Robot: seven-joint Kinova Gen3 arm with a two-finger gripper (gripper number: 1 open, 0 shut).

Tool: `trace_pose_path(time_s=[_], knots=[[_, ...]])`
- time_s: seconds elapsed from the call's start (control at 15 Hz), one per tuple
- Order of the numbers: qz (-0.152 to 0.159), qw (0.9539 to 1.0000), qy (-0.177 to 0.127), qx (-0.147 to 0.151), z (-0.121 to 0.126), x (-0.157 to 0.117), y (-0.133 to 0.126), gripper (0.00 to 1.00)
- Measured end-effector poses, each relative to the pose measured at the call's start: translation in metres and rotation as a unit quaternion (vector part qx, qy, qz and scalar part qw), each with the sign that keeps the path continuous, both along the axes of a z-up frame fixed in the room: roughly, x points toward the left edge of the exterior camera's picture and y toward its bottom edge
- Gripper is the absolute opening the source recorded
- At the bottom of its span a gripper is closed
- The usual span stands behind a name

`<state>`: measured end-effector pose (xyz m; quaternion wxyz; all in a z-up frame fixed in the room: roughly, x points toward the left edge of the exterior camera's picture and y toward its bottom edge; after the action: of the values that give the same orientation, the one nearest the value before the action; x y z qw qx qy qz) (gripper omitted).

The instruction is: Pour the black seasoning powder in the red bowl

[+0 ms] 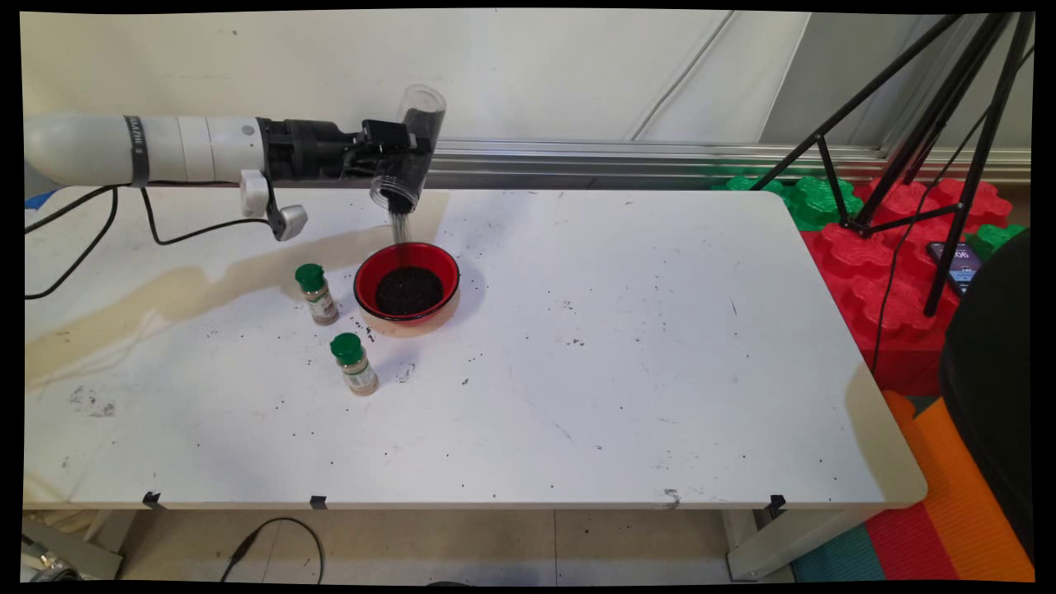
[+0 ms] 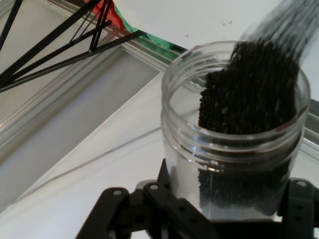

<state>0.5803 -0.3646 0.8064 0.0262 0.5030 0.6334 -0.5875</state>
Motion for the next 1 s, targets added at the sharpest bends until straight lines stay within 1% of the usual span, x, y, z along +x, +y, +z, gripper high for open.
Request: trace_pose_path(time_s=[0.67,0.87,1.0], knots=[[0.010,0.9994,0.022,0.024,-0.0011,-0.0029,-0.0005,0.00],[0.014,0.9987,0.033,0.036,-0.0015,-0.0039,0.0003,0.00],[0.020,0.9976,0.046,0.049,-0.0020,-0.0046,0.0014,0.00]])
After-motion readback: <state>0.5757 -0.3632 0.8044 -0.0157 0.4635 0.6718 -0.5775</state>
